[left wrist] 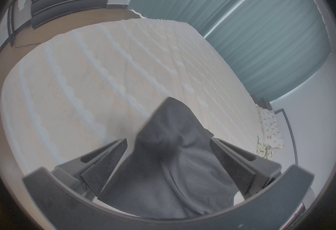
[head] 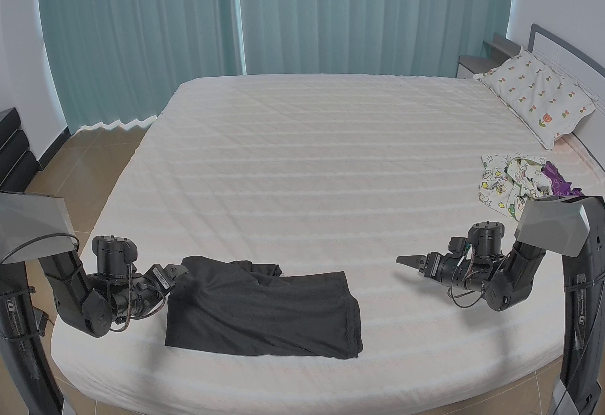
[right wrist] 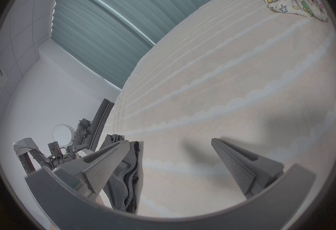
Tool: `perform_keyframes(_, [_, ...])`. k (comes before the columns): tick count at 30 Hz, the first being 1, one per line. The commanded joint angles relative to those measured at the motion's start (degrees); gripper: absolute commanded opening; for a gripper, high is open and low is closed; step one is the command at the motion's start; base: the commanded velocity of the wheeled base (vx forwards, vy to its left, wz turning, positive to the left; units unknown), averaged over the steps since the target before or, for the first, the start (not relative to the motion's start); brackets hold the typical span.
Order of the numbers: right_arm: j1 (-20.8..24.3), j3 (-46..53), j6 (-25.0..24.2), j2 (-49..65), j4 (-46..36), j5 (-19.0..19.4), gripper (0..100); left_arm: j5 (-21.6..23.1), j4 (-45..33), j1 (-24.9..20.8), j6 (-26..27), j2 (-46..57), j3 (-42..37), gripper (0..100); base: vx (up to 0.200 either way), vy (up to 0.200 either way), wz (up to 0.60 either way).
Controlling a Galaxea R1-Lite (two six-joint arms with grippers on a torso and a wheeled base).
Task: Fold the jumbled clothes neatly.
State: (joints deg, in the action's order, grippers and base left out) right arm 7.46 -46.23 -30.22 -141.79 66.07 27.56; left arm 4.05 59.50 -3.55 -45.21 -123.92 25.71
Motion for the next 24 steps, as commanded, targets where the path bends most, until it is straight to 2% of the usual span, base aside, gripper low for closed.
perform_keyframes(1, [0.01, 0.00, -0.01, 0.02, 0.02, 0.03, 100, 0.08, 0.00, -2.78, 0.13, 1.66, -0.75, 100, 0.000, 0.000, 0.00])
perform_keyframes(10, [0.01, -0.09, -0.01, 0.02, 0.02, 0.03, 100, -2.64, 0.09, -6.65, 0.65, 0.52, -0.84, 100, 0.000, 0.000, 0.00])
perform_keyframes(15, [0.01, 0.00, -0.01, 0.02, 0.11, 0.03, 100, -6.95, 0.09, -9.55, 0.65, 0.96, -1.19, 100, 0.000, 0.000, 0.00])
perform_keyframes(22, [0.27, -0.53, 0.60, 0.37, 1.25, -0.58, 100, -7.21, 0.09, -9.28, 0.48, 2.19, -2.24, 100, 0.000, 0.000, 0.00])
perform_keyframes(24, [0.54, -0.36, 0.78, 0.72, 3.36, -1.99, 100, -7.21, 0.26, -8.67, 0.57, 2.45, -2.59, 100, 0.000, 0.000, 0.00])
